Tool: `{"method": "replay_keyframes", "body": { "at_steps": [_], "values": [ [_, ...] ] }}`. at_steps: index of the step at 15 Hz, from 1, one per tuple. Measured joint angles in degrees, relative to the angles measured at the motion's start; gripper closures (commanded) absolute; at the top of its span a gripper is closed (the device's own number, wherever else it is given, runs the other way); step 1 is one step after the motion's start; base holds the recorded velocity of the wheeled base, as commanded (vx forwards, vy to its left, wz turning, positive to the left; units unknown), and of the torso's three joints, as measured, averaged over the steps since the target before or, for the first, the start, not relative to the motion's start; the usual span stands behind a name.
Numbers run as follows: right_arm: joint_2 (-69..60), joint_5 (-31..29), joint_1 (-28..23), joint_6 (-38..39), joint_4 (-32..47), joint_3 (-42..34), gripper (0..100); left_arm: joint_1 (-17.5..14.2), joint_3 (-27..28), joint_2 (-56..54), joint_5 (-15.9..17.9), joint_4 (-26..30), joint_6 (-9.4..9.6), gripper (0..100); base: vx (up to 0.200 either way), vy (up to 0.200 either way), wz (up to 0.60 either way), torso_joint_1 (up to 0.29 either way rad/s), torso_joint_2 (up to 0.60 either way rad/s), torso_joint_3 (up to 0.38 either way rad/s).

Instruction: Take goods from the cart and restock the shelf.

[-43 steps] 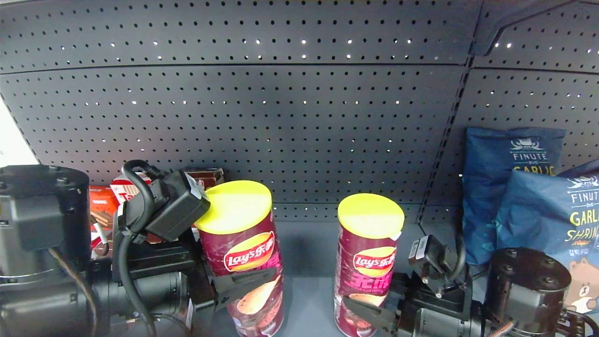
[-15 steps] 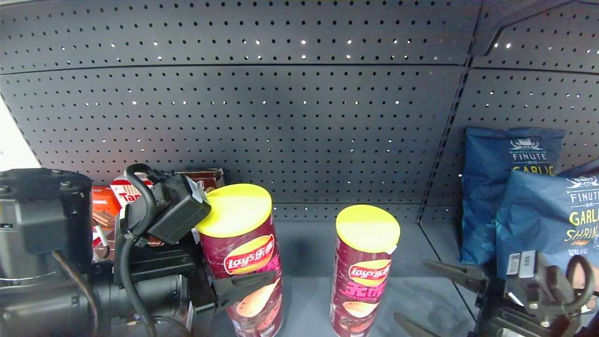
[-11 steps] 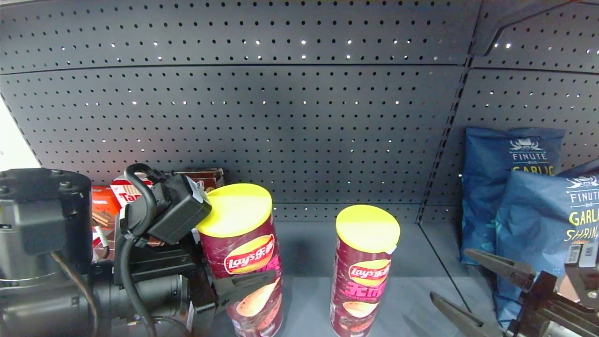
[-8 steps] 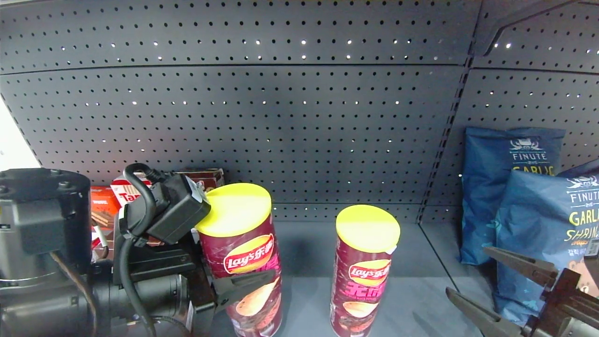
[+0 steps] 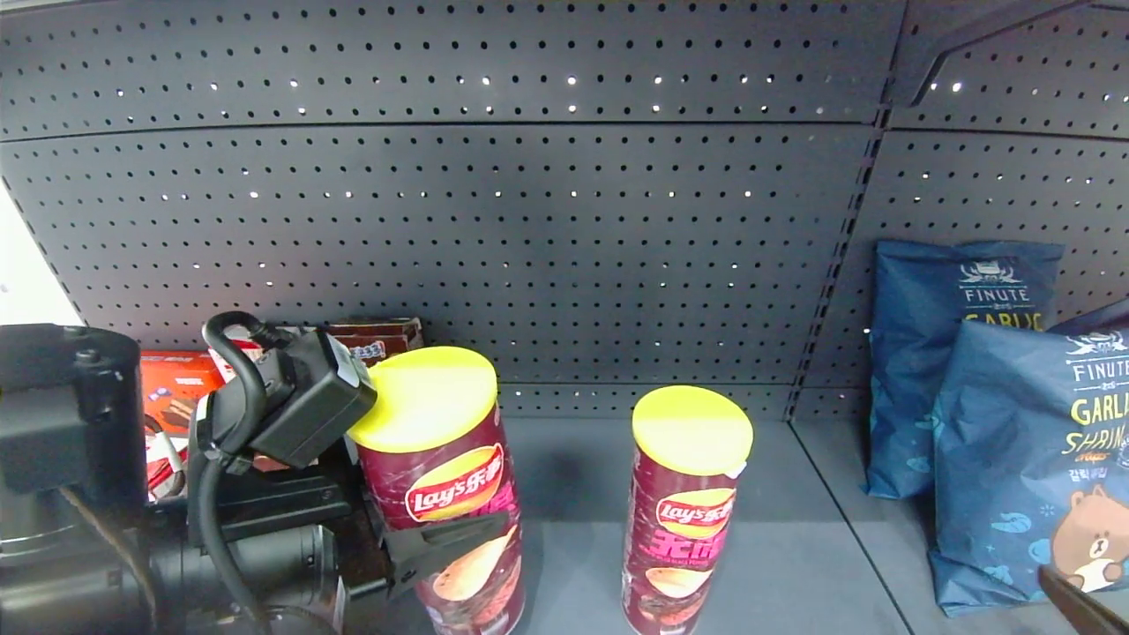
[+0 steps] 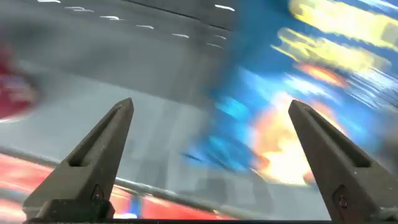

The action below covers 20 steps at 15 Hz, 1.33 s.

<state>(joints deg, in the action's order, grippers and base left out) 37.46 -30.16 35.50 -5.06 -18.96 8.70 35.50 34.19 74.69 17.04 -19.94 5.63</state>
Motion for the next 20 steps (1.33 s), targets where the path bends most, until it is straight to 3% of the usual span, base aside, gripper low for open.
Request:
{"method": "replay_keyframes", "body": {
  "at_steps": [3,7,9,11,13,15,18,20],
  "values": [
    [-10.0,-5.5,-5.9,0.1,5.2,-5.7,0,0.0,-1.0,-0.5,0.1,-0.2,0.0,100,0.0,0.0,0.0,0.0,0.0,0.0],
    [-24.0,-6.5,-22.2,0.3,15.6,-7.6,0,0.0,-1.2,-0.9,0.1,-0.3,0.0,100,0.0,0.0,0.0,0.0,0.0,0.0],
    [-28.0,-5.8,-27.9,1.0,17.5,-7.7,0,0.0,-1.2,-1.0,0.2,-0.3,0.0,100,0.0,0.0,0.0,0.0,0.0,0.0],
    [-30.0,-0.5,-29.5,1.0,17.6,-7.7,0,0.1,-1.3,-1.2,0.2,-0.3,-0.02,100,0.0,0.0,0.0,0.0,0.0,0.0],
    [-30.9,17.6,-29.9,-0.8,17.3,-7.8,0,0.1,-1.5,-1.6,0.2,-0.1,-0.02,100,0.0,0.0,0.0,0.0,0.0,0.0],
    [-31.3,26.5,-29.9,-3.2,15.8,-8.1,0,0.1,-2.5,-2.3,0.2,0.0,0.0,100,0.0,0.0,0.0,0.0,0.0,0.0],
    [-31.6,27.7,-30.0,1.6,15.6,-8.4,0,0.1,-3.5,-3.2,0.2,-0.1,0.0,100,0.0,0.0,0.0,0.0,0.0,0.0],
    [-31.6,23.2,-30.0,2.4,15.8,-8.4,0,0.0,-3.5,-3.5,0.2,-0.1,0.0,100,0.0,0.0,0.0,0.0,0.0,0.0]
  ]
}}
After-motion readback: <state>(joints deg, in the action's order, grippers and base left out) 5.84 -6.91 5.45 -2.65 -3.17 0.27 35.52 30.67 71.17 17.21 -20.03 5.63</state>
